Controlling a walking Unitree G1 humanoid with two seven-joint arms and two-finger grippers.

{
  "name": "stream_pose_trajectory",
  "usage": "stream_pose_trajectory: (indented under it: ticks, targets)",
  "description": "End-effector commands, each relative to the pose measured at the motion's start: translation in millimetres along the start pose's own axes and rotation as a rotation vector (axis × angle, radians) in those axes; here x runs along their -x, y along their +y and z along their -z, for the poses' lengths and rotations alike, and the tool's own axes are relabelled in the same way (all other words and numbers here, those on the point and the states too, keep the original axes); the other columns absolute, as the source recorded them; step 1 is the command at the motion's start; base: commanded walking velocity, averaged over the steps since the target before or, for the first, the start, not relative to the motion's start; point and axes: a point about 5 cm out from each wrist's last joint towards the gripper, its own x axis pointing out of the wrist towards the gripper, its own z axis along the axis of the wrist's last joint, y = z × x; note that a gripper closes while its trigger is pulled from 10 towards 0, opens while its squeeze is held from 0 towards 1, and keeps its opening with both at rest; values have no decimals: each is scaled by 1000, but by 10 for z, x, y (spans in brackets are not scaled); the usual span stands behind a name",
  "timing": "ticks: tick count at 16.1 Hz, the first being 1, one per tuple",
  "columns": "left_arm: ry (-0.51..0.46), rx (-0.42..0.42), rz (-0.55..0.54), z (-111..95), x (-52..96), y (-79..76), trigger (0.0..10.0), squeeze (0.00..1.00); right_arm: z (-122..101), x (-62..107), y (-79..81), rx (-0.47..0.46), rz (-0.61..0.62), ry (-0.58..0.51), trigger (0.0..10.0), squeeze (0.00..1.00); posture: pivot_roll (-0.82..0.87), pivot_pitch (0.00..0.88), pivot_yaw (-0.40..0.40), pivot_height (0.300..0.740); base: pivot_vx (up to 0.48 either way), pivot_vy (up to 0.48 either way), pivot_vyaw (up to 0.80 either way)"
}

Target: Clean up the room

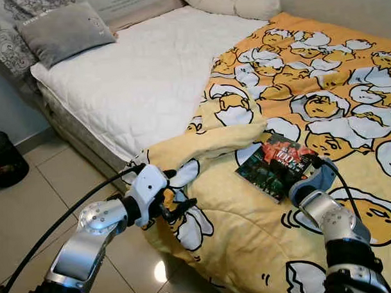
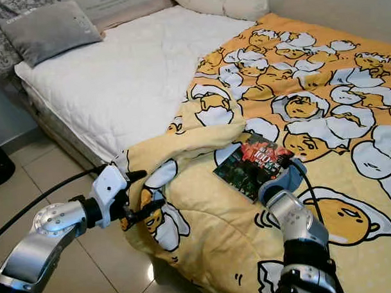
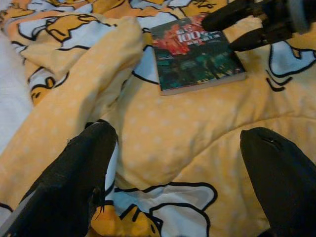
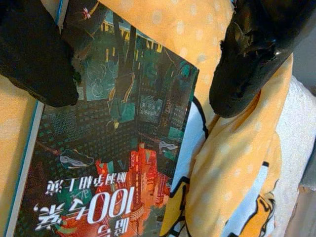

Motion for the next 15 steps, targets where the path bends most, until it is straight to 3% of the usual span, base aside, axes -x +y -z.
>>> stream_pose_trajectory:
  ticks: [1, 10, 15]
  targets:
    - [-14, -16, 43, -70, -7, -31, 10000, 47, -36, -31, -8, -22, 11, -13, 10000, 0, -82, 0, 54, 740, 0, 0, 0]
    - [-13, 1, 93, -89, -15, -66, 10000, 47, -248, -72, -149, -34, 63, -99, 10000, 0, -83, 0, 46, 740, 0, 0, 0]
    - [-10, 27, 138, -95, -3, -90, 10000, 51, -107, -53, -203, -29, 42, -54, 10000, 0, -88, 0, 50, 740, 0, 0, 0]
